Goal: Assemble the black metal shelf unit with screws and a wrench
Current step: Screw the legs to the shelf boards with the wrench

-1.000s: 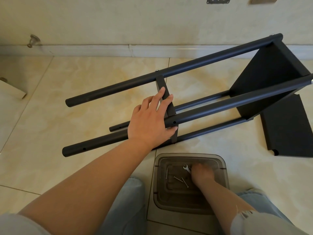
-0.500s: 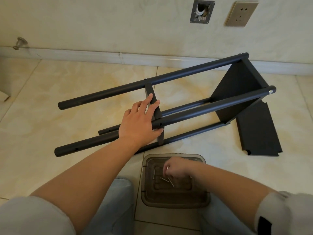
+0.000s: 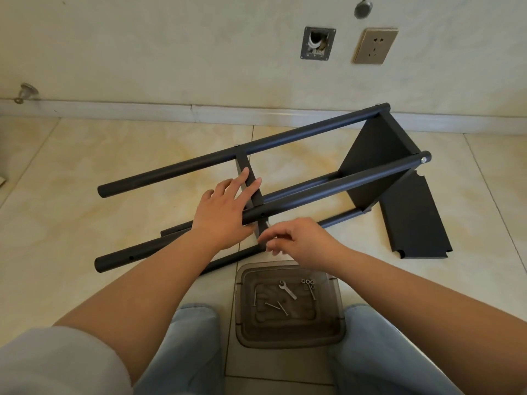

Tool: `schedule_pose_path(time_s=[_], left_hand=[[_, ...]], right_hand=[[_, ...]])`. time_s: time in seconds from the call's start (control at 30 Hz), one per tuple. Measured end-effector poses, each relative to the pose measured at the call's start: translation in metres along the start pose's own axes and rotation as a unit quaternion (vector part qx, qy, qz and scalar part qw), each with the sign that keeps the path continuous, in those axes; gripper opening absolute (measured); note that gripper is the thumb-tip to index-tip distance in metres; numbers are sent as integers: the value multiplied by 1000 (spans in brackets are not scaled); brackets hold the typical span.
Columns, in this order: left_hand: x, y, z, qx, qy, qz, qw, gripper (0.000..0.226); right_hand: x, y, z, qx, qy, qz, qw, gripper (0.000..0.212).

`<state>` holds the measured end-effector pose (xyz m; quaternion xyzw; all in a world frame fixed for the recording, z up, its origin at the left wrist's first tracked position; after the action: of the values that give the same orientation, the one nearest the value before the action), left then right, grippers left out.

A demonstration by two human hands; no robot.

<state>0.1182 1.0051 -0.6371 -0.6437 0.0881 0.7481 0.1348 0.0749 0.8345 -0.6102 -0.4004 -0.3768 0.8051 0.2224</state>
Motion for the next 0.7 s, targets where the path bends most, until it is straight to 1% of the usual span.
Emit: schedule_pose_path(time_s=[0.07,0.23,0.4,0.53,0.6,0.7], left_hand=[[1,1,0,-1,7,12,1000,83],[3,-1,-2,-1,14,27,1000,83],[4,-1,-2,1,12,33,999,83],[4,0,-2,3,11,34,999,82],[3,0,-2,4,10,35,999,83],[3,-1,-2,5,10,33,999,83]], right_hand=[[-2,3,-1,-2,22,15,1000,25],[0,2,-9,-24,35,20,999,24],[7,-1,-15,-38,50,61,996,24],[2,-4,-22,-13,76,1,997,24],[0,-7,-26,-4,60,-14,998,25],[1,-11,-29,-12,23,3,1000,29]])
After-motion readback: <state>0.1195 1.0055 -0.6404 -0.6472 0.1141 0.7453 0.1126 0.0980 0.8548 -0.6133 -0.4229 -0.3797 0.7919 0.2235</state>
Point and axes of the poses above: each hand's wrist, its own z-axis away from the middle knuckle, its own x-axis out of the palm, y = z × x, the point moved 1 cm from there along -z, towards the middle knuckle, and after that the axes turned 3 degrees about -z, right-handed, at the moved point
